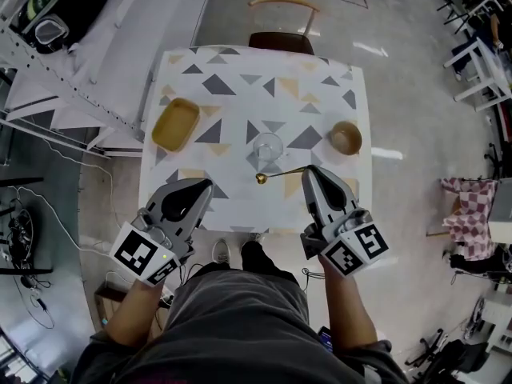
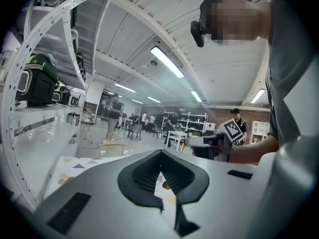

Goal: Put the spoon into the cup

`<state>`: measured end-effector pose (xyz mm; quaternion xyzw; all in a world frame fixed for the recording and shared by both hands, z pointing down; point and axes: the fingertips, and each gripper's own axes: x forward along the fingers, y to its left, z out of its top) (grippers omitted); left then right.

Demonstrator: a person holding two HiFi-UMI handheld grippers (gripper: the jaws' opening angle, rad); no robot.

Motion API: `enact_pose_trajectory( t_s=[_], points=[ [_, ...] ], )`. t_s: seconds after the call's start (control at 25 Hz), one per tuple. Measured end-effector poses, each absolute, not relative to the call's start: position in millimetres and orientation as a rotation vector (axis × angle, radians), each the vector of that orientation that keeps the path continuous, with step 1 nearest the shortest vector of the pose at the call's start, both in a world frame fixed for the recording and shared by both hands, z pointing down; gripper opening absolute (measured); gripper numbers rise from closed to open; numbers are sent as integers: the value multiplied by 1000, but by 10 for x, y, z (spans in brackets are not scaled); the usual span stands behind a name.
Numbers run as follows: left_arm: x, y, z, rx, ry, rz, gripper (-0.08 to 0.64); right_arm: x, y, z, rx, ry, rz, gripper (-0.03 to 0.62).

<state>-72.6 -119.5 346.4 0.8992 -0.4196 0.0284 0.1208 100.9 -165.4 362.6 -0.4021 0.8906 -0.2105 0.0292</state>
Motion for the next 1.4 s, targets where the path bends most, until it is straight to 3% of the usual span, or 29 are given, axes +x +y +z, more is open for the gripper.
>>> enact_pose_trajectory(
  t_s=[0.76,1.4],
  points=[
    [-390,-1789,3706,2536,-1327,125,14,1210,-2463,4067,-1159,2825,-715,23],
    [-595,-1989,3975,2542,-1193,159,14,1121,-2726,4457,-1346,2780,-757,23]
  ],
)
